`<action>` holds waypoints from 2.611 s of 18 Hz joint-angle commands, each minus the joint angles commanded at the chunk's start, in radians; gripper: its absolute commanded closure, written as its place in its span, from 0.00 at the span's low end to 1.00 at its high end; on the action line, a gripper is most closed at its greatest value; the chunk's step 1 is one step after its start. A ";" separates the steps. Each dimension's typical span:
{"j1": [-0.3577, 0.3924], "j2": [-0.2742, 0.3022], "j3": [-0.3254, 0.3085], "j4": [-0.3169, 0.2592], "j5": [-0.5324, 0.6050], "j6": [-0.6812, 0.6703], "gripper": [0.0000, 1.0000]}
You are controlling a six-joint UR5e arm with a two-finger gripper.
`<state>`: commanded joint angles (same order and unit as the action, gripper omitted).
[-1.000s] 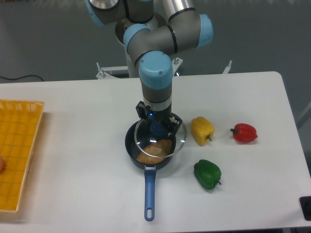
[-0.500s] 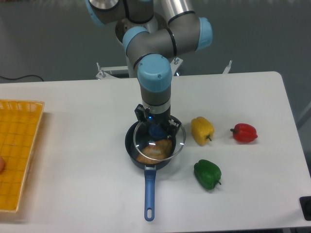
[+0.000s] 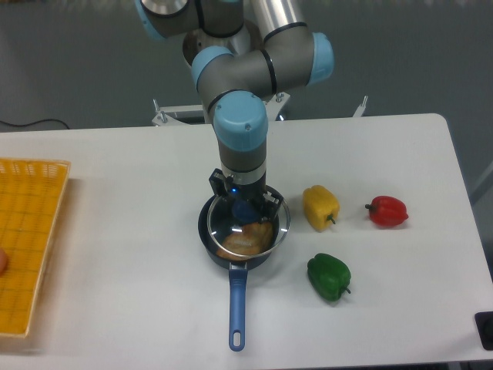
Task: Close the pot lid
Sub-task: 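Lower the glass lid onto the saucepan rim, then hold the lid seated on the saucepan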
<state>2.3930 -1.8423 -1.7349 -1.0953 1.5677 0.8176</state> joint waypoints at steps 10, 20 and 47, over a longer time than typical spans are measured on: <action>-0.012 -0.012 0.000 0.002 0.002 -0.029 0.48; -0.026 -0.020 0.008 0.000 -0.002 -0.058 0.48; -0.028 -0.028 -0.003 0.002 -0.005 -0.055 0.48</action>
<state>2.3654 -1.8699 -1.7380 -1.0937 1.5631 0.7624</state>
